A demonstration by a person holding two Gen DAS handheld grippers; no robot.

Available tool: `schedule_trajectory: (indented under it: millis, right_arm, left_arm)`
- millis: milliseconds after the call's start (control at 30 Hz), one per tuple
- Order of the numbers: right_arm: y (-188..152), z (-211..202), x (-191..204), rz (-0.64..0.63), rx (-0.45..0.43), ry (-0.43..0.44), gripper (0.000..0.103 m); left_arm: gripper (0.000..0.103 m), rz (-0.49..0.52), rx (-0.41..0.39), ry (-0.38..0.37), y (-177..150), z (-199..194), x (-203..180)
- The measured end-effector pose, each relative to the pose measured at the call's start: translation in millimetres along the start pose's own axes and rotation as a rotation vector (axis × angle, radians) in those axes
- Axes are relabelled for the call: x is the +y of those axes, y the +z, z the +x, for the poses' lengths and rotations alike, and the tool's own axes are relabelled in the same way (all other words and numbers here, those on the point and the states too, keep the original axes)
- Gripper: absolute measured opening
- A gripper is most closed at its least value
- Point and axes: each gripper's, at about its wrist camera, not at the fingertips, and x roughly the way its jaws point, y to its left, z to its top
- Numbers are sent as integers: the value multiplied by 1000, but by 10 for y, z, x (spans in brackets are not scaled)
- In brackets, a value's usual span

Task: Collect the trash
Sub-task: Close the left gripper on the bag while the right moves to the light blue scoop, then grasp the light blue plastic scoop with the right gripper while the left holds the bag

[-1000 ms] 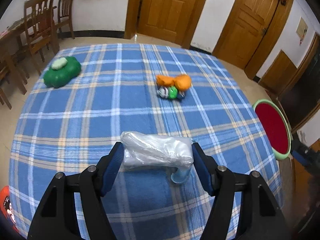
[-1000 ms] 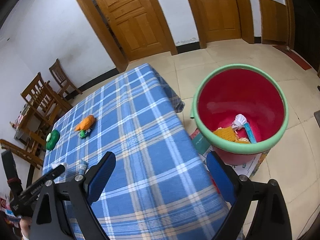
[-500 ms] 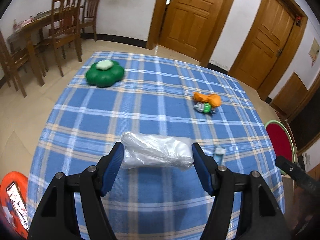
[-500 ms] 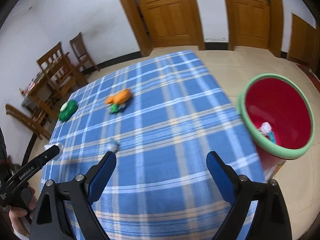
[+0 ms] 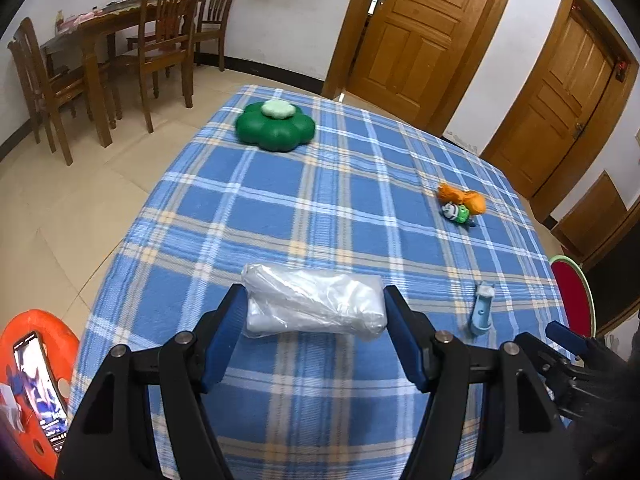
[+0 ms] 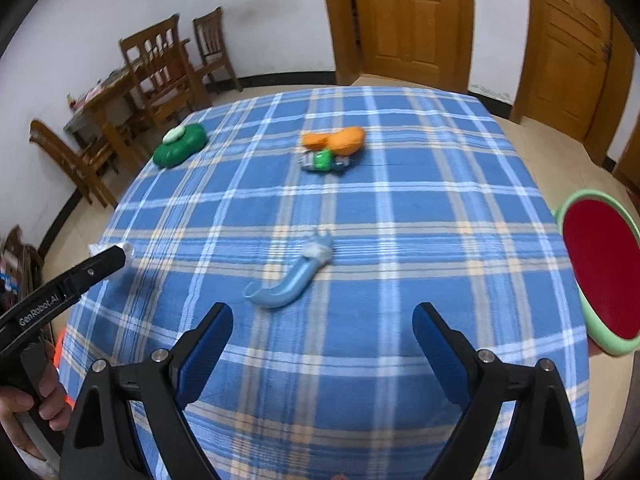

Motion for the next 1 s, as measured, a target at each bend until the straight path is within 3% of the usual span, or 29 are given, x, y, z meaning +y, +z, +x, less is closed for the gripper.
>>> schedule_trajectory:
  millis: [167,367,667,933,1000]
  right_arm:
    - [0,154,204,-73,24,-8,89]
    - [12,334,308,-110,46,-17,69]
    - [35,406,222,-74,38,-6,52]
    - [54,371,-15,5,32,41,24]
    - [45,353,-79,16,30,45,23]
  left_arm:
    - [69,-30,4,6,-11,31,125]
    - [69,-41,15,4,-35,80,184]
    - [69,-35,25,-2,-54,115,157]
    - [69,-14,25,-11,-55,112,66]
    - [69,-10,25,-14,-53,109,49]
